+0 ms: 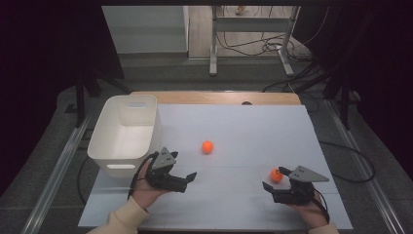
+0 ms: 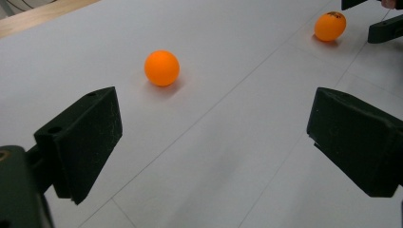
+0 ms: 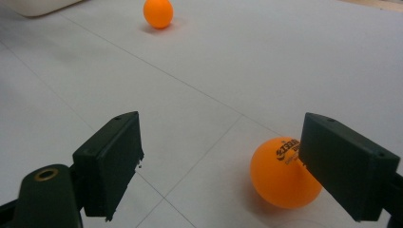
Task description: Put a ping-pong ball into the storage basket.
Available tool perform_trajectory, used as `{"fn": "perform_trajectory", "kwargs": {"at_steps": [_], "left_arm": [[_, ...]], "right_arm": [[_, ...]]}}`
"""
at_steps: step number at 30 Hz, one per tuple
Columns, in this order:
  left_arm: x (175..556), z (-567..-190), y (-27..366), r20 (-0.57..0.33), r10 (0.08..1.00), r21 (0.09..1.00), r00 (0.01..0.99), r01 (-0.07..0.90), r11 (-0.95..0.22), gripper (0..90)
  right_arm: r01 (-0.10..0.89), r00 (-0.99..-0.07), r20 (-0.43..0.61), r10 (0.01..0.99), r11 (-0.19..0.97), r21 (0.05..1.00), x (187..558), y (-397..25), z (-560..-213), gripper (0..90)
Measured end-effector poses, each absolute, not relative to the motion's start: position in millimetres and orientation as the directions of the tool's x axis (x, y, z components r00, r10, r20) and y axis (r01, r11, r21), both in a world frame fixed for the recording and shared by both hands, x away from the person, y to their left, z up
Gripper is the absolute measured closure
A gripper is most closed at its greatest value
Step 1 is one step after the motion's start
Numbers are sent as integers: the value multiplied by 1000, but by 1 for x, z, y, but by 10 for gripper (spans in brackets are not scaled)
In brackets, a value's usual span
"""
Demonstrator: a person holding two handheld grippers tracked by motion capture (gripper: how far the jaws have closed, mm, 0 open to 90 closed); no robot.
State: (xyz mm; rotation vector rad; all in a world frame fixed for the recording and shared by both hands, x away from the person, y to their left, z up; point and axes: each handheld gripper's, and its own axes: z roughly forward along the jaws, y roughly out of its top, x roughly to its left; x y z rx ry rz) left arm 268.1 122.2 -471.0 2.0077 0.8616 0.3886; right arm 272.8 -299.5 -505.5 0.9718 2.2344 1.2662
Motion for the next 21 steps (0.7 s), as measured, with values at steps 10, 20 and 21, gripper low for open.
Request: {"fn": "perform_trajectory", "kwargs": {"at_steps": [10, 20, 21], "left_arm": [[279, -471, 115, -58, 706, 827, 706, 430, -362, 53], [291, -469, 105, -59, 696, 823, 716, 429, -372, 55], [292, -469, 103, -55, 693, 821, 719, 427, -378, 55]], "right_arm": [[376, -683, 0, 730, 352, 857, 273, -299, -506, 152], [374, -686, 1, 728, 351, 858, 273, -299, -506, 152], [374, -686, 3, 727, 350, 859, 273, -300, -506, 152]]}}
